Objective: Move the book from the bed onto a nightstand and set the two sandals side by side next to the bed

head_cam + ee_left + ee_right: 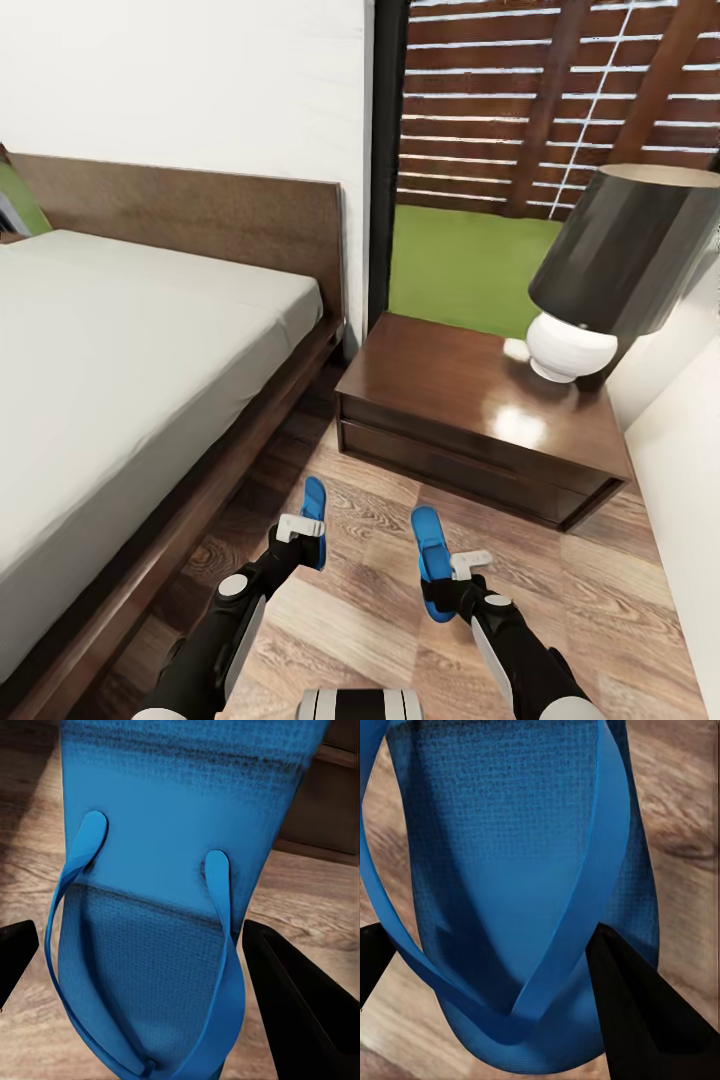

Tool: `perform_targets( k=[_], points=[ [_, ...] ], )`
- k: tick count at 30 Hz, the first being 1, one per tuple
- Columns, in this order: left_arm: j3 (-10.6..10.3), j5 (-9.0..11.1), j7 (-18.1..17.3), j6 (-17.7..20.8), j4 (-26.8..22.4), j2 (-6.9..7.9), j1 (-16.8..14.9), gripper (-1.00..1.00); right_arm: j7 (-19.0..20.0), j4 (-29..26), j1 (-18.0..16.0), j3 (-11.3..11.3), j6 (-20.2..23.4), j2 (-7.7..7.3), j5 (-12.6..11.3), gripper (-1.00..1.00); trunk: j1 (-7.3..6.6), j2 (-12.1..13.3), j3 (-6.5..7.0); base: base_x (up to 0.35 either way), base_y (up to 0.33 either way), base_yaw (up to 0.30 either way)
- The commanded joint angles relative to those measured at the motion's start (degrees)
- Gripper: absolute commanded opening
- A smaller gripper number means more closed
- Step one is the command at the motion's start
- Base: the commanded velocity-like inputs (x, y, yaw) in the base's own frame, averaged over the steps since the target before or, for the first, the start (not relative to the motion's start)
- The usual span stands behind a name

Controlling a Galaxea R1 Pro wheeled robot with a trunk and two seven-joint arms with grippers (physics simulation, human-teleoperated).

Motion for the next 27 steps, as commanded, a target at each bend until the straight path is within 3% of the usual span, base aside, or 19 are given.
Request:
perform_targets(
  k=[1,21,27],
  points=[
    [0.13,-0.65,-0.25,0.19,-0.11,-0.03,0.0,-1.0,0.15,-0.12,0.0,-0.07,0.39,0.02,0.41,-1.0,-0.03,0.0,0.18,0.0,0.0,0.0],
    [0.1,-0.7,-0.25,0.14,-0.11,-0.05,0.08,-1.0,0.15,-0.2,0.01,-0.05,0.39,0.02,0.49,-1.0,-0.11,0.08,0.62,0.0,-0.04,0.001],
    [0.1,-0.71,-0.25,0.14,-0.11,-0.03,0.08,-1.0,0.15,-0.19,0.01,-0.05,0.39,0.01,0.49,-1.0,-0.11,0.08,0.62,0.0,0.0,0.187]
  ],
)
